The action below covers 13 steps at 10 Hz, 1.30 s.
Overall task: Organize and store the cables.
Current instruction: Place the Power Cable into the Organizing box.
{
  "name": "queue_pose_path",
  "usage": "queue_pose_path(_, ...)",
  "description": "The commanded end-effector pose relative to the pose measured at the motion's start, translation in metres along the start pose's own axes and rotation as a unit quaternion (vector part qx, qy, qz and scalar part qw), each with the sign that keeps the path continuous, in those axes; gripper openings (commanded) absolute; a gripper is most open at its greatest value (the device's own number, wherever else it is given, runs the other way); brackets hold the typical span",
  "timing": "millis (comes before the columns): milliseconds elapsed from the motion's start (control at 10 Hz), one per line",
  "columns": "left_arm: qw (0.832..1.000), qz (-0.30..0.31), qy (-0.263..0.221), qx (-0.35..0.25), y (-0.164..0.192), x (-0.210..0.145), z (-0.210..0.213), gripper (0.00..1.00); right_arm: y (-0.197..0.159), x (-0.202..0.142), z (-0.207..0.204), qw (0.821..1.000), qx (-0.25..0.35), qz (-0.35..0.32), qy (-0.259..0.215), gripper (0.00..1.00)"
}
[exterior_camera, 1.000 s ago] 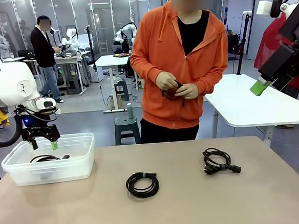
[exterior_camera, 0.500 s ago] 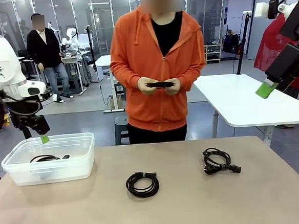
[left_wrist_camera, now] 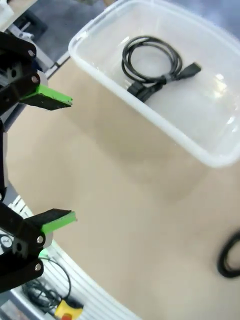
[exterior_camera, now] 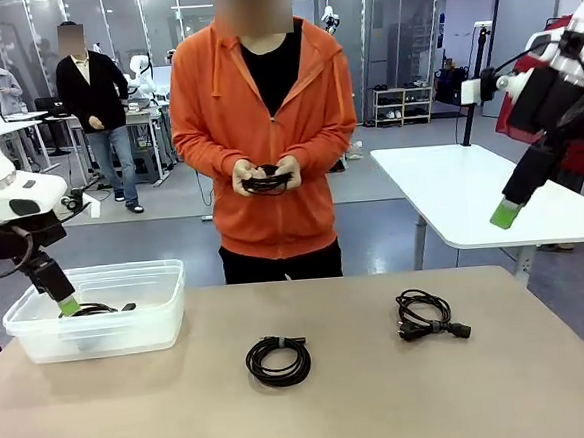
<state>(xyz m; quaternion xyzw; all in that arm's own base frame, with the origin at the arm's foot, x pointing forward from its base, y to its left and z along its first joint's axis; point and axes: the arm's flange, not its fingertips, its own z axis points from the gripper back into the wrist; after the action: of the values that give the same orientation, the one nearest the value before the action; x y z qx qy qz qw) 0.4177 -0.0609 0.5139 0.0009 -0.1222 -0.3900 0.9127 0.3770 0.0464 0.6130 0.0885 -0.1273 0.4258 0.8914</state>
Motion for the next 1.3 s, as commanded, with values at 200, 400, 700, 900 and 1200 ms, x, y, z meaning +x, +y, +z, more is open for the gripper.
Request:
queue_pose_path(200,0.997,-0.017,-0.077,-0.024,-0.024,-0.034,0.018,1.00,-0.004,-0.003,-0.015,1.000,-0.004,-0.005,-0.022,1.00)
queue_pose_path(400,0.999,-0.018,-0.027,0.000,-0.027,-0.019,0.016,1.00,-0.007,-0.003,-0.023,0.999,0.021,0.030,0.009,1.00)
queue_pose_path(700,0.999,-0.017,-0.035,-0.008,-0.030,-0.027,0.016,1.00,-0.008,-0.004,-0.024,1.000,0.017,0.026,0.005,1.00)
queue_pose_path(900,0.993,-0.097,-0.069,0.013,-0.061,-0.027,0.044,1.00,-0.042,0.028,-0.082,0.995,0.027,0.083,0.047,1.00)
queue_pose_path(1200,0.984,-0.163,-0.070,0.000,-0.101,-0.037,0.063,1.00,-0.071,0.049,-0.145,0.977,-0.005,0.179,0.120,1.00)
